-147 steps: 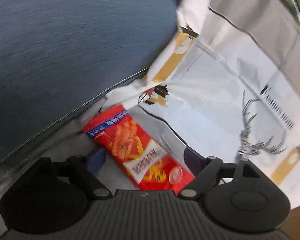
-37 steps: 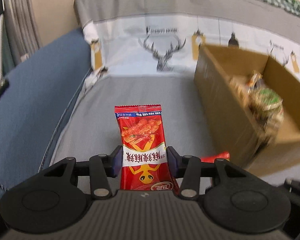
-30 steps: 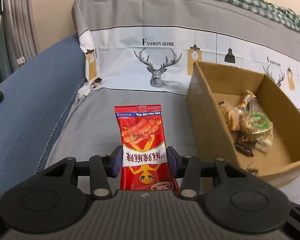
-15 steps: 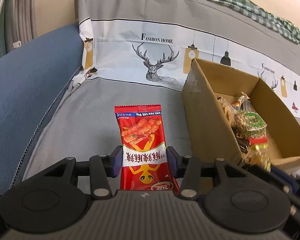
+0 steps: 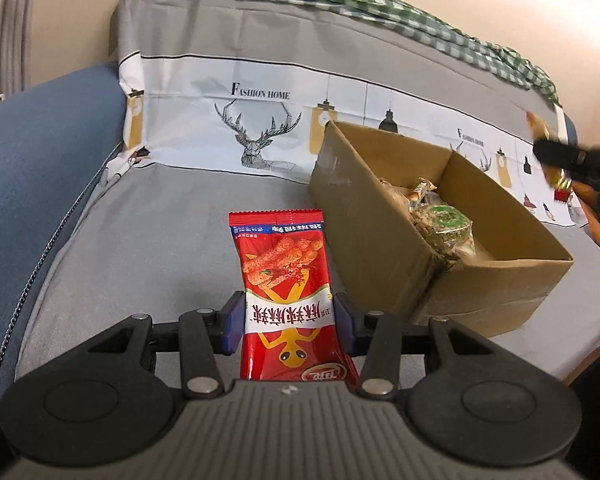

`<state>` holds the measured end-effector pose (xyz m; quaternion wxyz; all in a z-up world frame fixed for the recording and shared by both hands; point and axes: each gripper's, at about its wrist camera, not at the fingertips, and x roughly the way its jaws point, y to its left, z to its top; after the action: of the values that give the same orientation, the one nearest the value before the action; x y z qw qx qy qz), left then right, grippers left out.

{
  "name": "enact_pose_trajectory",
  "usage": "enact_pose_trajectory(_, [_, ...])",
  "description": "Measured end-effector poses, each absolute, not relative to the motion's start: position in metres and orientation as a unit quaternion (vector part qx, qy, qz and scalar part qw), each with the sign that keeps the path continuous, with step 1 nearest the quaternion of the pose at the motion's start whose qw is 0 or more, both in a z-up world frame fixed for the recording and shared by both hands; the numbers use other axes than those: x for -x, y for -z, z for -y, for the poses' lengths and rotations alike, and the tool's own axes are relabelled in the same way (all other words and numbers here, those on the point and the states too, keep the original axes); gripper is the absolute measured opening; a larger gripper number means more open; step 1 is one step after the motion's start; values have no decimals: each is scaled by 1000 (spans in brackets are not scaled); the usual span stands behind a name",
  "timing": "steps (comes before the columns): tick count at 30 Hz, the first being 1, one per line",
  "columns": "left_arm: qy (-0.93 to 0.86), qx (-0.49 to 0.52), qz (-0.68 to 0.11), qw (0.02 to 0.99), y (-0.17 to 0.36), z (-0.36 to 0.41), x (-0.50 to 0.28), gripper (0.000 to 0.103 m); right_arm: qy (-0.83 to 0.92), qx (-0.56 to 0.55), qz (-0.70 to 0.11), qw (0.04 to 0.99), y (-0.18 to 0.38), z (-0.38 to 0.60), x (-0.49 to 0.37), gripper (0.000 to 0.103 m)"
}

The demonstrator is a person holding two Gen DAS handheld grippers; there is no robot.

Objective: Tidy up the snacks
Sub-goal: 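Lift the red spicy-strip bag with the left tool while the right tool carries the snack bar over the box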

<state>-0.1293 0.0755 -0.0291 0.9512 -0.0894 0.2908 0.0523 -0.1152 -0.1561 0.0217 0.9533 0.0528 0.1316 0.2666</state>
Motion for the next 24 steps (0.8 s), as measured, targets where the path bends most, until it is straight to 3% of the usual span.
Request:
enact_pose_trajectory(10, [-55,104,-287,951,19,-77,121,51,-207,-68,-147,965,3,200,77,18])
enact_pose_trajectory(24, [1,64,-241,968,-56,-8,60,51,-143,-124,-133,973,22,257,19,18])
